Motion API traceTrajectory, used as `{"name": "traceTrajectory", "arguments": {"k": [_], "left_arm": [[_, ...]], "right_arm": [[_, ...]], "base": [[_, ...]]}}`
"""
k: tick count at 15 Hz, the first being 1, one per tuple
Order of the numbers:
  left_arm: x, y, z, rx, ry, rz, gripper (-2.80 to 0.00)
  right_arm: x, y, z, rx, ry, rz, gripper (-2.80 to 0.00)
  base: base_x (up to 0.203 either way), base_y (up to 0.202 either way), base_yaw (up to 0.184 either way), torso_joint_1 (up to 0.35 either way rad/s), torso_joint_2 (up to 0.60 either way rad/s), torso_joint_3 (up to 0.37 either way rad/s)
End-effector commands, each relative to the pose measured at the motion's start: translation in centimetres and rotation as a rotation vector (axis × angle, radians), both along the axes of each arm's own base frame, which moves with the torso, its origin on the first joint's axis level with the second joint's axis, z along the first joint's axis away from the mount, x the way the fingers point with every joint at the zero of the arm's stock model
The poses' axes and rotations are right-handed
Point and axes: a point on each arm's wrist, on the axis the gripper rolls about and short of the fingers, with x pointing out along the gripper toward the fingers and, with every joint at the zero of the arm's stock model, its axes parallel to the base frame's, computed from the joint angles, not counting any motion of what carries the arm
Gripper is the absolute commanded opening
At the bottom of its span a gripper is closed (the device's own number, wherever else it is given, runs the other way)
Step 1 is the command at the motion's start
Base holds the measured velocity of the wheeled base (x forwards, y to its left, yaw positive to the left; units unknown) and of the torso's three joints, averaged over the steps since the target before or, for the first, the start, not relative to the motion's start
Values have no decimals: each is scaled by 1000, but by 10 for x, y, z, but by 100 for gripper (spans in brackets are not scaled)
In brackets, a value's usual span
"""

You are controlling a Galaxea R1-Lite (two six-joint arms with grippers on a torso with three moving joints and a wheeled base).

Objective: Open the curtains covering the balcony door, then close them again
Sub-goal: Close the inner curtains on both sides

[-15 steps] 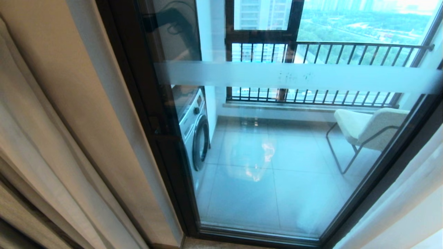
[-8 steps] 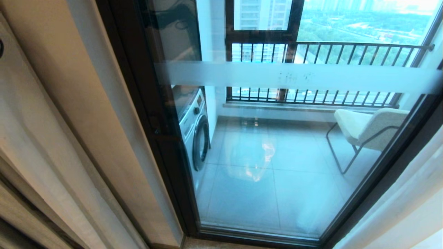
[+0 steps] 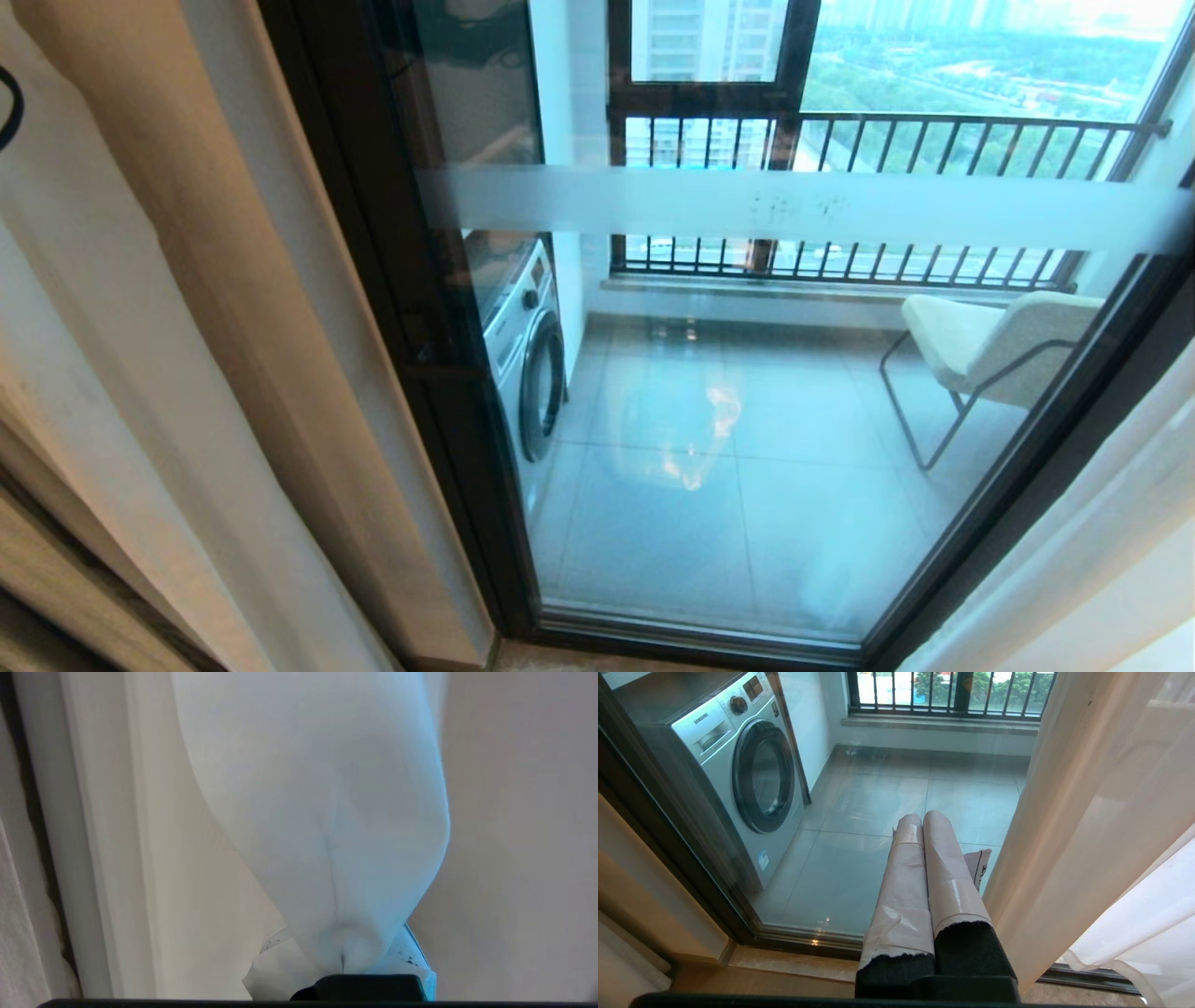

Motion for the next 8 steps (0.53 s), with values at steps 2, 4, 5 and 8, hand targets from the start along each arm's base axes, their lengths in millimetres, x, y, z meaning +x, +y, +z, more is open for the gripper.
{"name": "traceTrajectory", "arguments": {"k": [2,4,5,8], "left_arm": [[-23,-15,2,38,3,-13,-280],[-22,-23,3,41,-2,-47,-280],[-22,-25,4,43,-1,-54,-280],[-24,-32,5,47,-8,-77,-280]], "right_arm": [[0,0,0,0,1,0,-280],[0,0,0,0,1,0,-280],[0,0,0,0,1,0,-280],[0,0,0,0,1,0,-280]], "base": [[0,0,0,0,0,0],[0,0,0,0,0,0],[0,0,0,0,0,0],[0,0,0,0,0,0]]}}
